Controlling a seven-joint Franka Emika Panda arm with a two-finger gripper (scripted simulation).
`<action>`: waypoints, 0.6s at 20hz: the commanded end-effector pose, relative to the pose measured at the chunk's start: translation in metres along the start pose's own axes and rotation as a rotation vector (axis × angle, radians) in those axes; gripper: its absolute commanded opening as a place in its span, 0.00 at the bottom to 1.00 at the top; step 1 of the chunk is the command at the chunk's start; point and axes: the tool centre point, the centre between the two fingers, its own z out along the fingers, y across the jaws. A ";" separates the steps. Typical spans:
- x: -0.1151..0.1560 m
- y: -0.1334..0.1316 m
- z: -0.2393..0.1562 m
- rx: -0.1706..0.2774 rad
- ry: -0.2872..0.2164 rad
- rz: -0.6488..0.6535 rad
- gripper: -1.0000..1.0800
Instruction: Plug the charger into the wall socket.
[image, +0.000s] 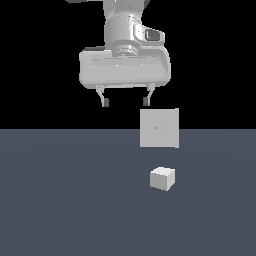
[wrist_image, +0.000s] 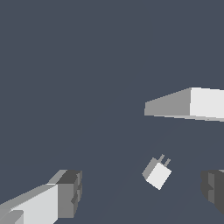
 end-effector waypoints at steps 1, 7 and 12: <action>-0.004 0.005 0.005 -0.004 0.016 0.037 0.96; -0.017 0.021 0.023 -0.017 0.069 0.158 0.96; -0.030 0.034 0.041 -0.030 0.120 0.275 0.96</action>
